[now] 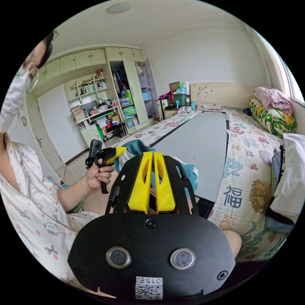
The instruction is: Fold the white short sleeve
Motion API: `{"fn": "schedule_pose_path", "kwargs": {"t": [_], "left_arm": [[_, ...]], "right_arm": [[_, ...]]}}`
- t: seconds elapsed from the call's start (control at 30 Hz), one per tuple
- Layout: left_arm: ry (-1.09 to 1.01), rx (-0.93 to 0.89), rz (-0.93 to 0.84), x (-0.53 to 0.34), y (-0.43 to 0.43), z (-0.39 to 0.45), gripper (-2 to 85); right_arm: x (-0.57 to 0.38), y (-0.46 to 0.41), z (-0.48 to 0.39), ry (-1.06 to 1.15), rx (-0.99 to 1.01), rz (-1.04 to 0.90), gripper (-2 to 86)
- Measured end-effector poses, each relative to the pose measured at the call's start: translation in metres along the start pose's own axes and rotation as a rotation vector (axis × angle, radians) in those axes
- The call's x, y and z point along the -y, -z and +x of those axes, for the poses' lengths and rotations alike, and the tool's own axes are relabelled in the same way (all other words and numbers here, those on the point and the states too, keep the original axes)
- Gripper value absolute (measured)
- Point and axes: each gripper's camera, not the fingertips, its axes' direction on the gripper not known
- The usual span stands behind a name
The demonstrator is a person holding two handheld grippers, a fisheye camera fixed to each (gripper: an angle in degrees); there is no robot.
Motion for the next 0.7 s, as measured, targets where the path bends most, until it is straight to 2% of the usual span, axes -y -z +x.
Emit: {"fn": "schedule_pose_path", "kwargs": {"t": [0.17, 0.23, 0.3, 0.43, 0.53, 0.7], "left_arm": [[0.022, 0.004, 0.032, 0.003, 0.022, -0.017, -0.5], [0.028, 0.008, 0.036, 0.003, 0.026, -0.023, -0.5], [0.043, 0.0, 0.045, 0.002, 0.029, -0.029, -0.5], [0.089, -0.028, 0.078, -0.001, 0.029, -0.046, -0.6], [0.054, 0.029, 0.062, 0.008, 0.019, -0.042, -0.5], [-0.022, 0.048, 0.003, 0.047, -0.016, -0.037, -0.5]], "right_arm": [[-0.052, 0.011, 0.029, 0.026, 0.119, 0.063, 4.0], [-0.077, 0.0, 0.025, 0.121, 0.213, 0.019, 6.6], [-0.099, -0.018, 0.016, 0.185, 0.223, -0.048, 7.6], [-0.176, -0.082, -0.008, 0.273, 0.103, -0.141, 8.9], [-0.234, -0.139, -0.02, 0.324, -0.015, -0.23, 10.9], [-0.29, -0.21, -0.034, 0.501, -0.261, -0.215, 12.5]]}}
